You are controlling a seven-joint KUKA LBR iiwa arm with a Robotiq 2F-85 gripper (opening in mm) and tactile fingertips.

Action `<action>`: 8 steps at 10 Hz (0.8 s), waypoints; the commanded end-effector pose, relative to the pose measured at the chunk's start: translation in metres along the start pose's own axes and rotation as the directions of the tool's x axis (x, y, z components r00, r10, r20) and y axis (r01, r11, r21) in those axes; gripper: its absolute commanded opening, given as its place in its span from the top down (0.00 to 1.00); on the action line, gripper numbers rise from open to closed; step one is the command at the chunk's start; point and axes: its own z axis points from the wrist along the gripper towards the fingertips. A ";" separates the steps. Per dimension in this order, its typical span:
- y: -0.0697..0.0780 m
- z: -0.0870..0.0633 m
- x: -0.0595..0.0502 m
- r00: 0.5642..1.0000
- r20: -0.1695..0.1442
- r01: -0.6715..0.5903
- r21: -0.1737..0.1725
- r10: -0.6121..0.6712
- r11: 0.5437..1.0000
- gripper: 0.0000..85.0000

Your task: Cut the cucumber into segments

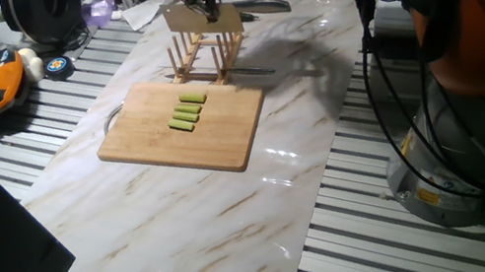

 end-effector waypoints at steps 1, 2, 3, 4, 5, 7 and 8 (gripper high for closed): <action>0.000 0.000 0.000 1.000 -0.002 -0.010 -0.008 0.010 1.000 0.99; 0.000 0.000 0.000 1.000 -0.003 -0.025 0.002 0.025 1.000 0.99; 0.000 0.000 0.000 0.999 -0.003 -0.038 0.005 0.038 0.999 0.99; 0.000 0.000 0.000 0.999 -0.003 -0.041 0.005 0.041 0.999 0.99; -0.002 0.000 0.000 0.999 -0.004 -0.040 0.001 0.040 0.999 0.99; -0.009 0.000 0.000 0.999 -0.005 -0.036 -0.007 0.036 0.999 0.99; -0.010 0.001 -0.002 0.999 -0.005 -0.034 -0.011 0.034 0.999 0.99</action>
